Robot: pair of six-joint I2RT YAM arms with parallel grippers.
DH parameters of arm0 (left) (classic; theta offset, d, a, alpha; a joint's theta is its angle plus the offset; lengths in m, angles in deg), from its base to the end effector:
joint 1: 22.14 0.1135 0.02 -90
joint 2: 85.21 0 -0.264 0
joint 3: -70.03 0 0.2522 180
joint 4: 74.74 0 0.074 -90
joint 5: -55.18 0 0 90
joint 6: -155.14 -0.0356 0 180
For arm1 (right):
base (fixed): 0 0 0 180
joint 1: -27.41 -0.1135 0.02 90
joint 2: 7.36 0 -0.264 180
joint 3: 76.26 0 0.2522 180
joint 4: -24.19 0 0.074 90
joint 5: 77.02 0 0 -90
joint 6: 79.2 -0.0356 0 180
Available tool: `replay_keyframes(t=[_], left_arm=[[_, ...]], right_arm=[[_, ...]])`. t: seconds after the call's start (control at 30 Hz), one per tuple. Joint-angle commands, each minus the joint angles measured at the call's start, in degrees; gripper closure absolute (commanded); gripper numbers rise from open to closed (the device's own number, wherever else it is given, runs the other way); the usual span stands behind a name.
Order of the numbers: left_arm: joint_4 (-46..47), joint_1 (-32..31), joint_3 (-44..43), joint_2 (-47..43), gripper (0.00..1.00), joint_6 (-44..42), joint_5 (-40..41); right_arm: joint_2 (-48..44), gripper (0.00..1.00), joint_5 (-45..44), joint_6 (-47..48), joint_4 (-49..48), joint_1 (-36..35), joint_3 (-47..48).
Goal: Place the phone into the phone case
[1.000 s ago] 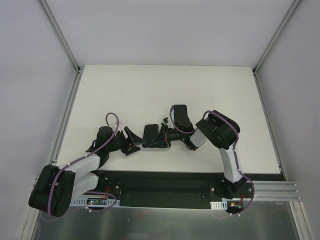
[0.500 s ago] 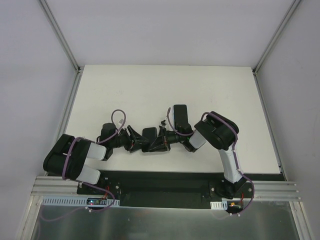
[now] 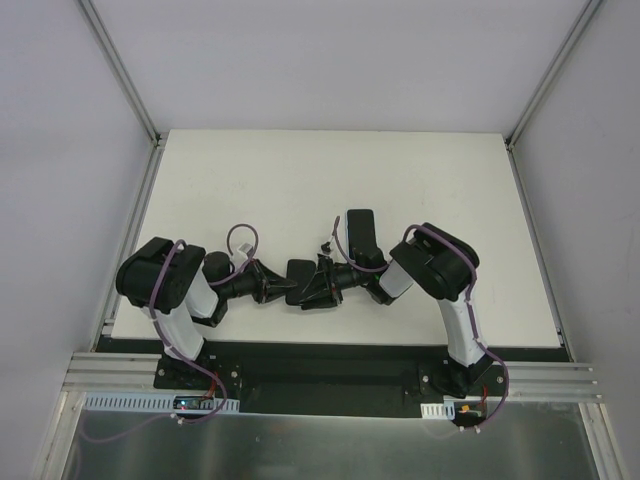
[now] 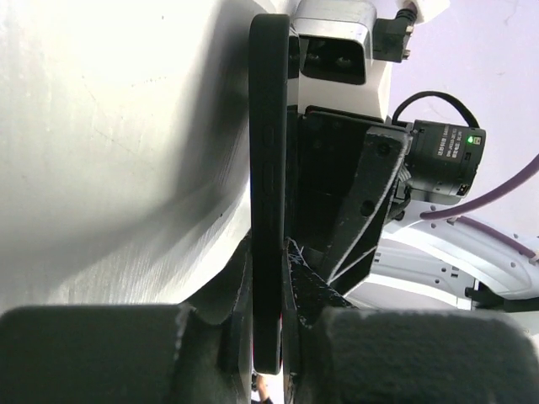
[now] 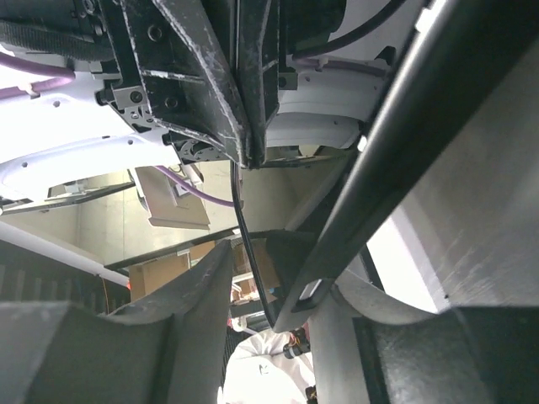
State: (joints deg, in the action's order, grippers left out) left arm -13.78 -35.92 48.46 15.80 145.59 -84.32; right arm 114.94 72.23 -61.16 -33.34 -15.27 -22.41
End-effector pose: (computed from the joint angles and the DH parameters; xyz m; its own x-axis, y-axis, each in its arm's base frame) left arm 0.1963 -0.0760 0.0939 -0.8944 -0.4401 0.0803 -0.1617 0.1506 -0.9753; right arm 0.2323 0.2559 0.0846 -0.9626 -0.2263 -0.1493 -0.1670 0.0614 0.9840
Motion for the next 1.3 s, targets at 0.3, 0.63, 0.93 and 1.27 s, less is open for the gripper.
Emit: replay_keyframes(t=[0.3,0.63,0.93,1.27], left_arm=[[13.0,-0.9,0.3,-14.6,1.00,-9.6,-9.4],[-12.0,-1.1,0.0,-30.1,1.00,-22.7,-6.9],[-15.4,-1.2,-0.4,-30.7,1.00,-20.2,-6.7],[-18.2,-1.8,-2.5,-30.4,1.00,-17.5,-5.9]], right_arm=[[-7.1,0.38,-0.1,-1.1,-16.5,5.5,2.0],[-8.4,0.52,-0.3,-3.4,-16.5,10.6,4.9],[-8.8,0.76,0.1,-2.9,-16.5,12.1,6.7],[-9.2,0.78,1.1,-1.3,-16.5,11.9,6.6]])
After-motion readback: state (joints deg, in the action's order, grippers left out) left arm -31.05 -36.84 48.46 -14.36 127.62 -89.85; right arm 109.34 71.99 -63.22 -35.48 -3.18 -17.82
